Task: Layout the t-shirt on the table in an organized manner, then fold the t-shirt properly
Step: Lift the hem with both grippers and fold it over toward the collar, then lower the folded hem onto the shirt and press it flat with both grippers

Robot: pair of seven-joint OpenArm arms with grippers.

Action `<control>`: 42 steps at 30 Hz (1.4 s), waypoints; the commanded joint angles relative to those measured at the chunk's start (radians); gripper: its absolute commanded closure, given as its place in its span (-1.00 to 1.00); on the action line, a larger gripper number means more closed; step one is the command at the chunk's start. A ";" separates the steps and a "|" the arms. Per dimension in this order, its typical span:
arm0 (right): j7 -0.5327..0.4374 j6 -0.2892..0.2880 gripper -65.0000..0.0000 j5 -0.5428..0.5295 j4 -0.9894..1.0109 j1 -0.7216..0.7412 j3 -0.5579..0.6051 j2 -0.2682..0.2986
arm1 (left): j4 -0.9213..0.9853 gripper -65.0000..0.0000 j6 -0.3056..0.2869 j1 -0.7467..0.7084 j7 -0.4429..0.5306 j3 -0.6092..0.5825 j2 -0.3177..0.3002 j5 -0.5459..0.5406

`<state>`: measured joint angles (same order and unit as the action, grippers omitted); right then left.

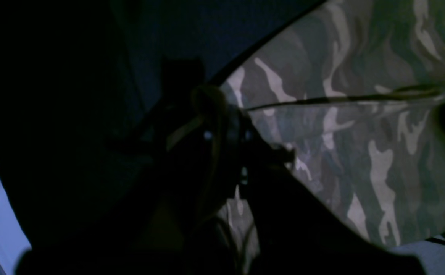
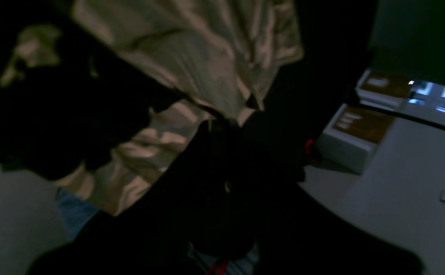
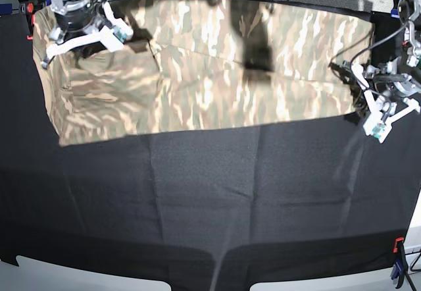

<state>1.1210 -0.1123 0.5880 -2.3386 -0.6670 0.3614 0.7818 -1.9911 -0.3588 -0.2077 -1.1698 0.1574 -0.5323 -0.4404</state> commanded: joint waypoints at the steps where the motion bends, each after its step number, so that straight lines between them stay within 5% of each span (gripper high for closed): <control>1: 0.003 0.005 1.00 0.026 -0.018 -0.002 -0.008 0.013 | -0.019 1.00 0.005 0.008 0.008 0.008 -0.017 0.002; 5: 0.003 0.005 1.00 0.011 -0.018 -0.037 -0.008 0.013 | -0.019 1.00 0.005 0.001 -0.050 0.008 -0.017 0.003; 18: -0.002 -0.019 1.00 0.090 -0.018 -0.249 -0.008 0.019 | -0.019 1.00 0.004 -0.094 0.041 0.007 -0.017 0.003; 24: -0.001 -0.018 1.00 0.100 -0.018 -0.347 -0.008 0.084 | -0.019 1.00 0.004 -0.095 0.041 0.007 -0.017 0.006; 28: 0.002 0.045 1.00 0.179 -0.018 -0.352 -0.008 0.094 | -0.019 1.00 0.005 -0.095 0.040 0.007 -0.017 0.005; 32: 0.002 0.169 1.00 0.190 -0.018 -0.352 -0.008 0.094 | -0.019 1.00 0.005 -0.102 0.016 0.007 -0.017 0.003; 37: -0.027 0.204 1.00 0.187 -0.018 -0.352 -0.008 0.094 | -0.018 1.00 0.004 -0.154 0.023 0.007 -0.016 0.004; 39: -0.058 0.197 1.00 0.149 -0.018 -0.353 -0.008 0.094 | -0.018 1.00 0.004 -0.178 0.045 0.007 -0.017 0.006; 42: -0.132 0.015 1.00 0.022 -0.018 -0.353 -0.008 0.094 | -0.018 1.00 0.004 -0.208 0.072 0.007 -0.017 0.010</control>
<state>0.9821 -0.1188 0.5903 -2.3386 -1.0115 0.3569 0.8642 -1.9919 -0.3584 -0.4160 -1.1091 0.1574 -0.5323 -0.4362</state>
